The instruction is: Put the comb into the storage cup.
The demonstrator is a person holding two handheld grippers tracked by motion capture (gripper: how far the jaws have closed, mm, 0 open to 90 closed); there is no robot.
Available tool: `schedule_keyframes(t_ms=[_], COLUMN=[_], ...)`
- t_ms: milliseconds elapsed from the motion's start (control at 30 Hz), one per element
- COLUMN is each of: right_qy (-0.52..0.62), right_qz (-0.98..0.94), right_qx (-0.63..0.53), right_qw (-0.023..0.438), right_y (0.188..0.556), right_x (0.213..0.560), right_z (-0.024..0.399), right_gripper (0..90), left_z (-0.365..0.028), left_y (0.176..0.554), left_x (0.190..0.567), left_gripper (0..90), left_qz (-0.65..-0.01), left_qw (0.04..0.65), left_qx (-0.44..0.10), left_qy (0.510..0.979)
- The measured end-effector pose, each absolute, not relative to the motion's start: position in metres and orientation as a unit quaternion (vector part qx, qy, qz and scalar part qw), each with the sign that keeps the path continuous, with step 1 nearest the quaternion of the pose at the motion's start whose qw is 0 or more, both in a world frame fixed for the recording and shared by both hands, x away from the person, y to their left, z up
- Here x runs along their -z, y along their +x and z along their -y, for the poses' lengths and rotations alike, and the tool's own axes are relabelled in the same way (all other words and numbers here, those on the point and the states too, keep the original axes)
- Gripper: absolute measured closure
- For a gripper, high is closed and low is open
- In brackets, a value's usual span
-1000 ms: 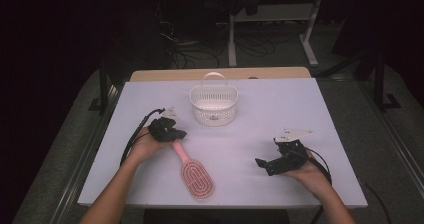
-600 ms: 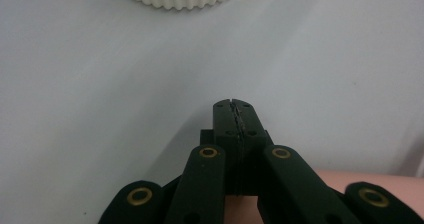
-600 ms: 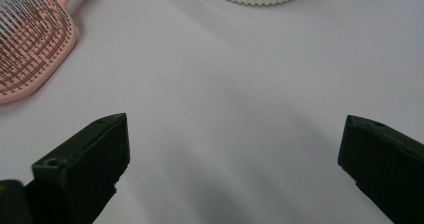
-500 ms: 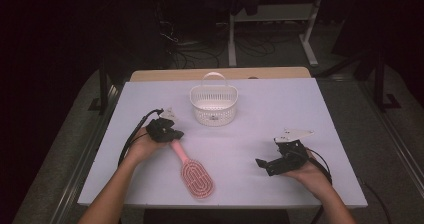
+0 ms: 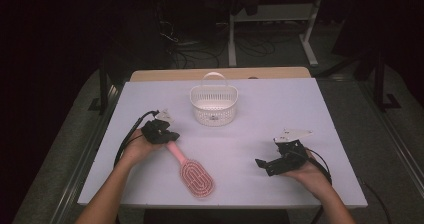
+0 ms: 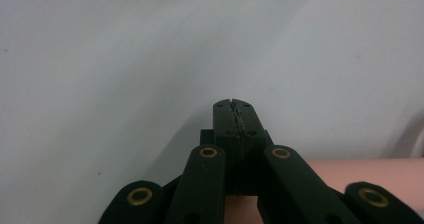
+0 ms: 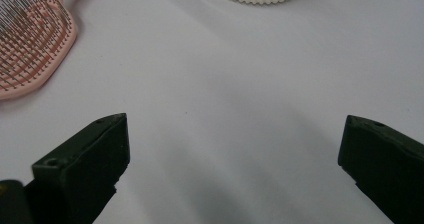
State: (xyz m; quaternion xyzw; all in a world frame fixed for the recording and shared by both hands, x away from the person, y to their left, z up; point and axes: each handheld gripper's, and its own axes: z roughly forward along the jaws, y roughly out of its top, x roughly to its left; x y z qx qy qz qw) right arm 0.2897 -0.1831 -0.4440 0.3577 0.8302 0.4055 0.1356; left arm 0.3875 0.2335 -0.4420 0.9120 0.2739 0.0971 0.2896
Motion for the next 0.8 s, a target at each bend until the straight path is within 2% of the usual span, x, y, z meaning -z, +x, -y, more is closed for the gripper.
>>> schedule_keyframes(t_ms=[800], right_qy=[0.359], right_qz=[-0.83], right_qx=[-0.406], right_qw=[0.133], right_y=[0.293], right_x=[0.445], right_z=[0.181], right_gripper=[0.0], left_z=[-0.262], left_y=[0.369], left_x=[0.443], left_gripper=[90.0], left_qz=[-0.286], left_qw=[0.28], left_qx=[-0.086], left_qy=[0.912])
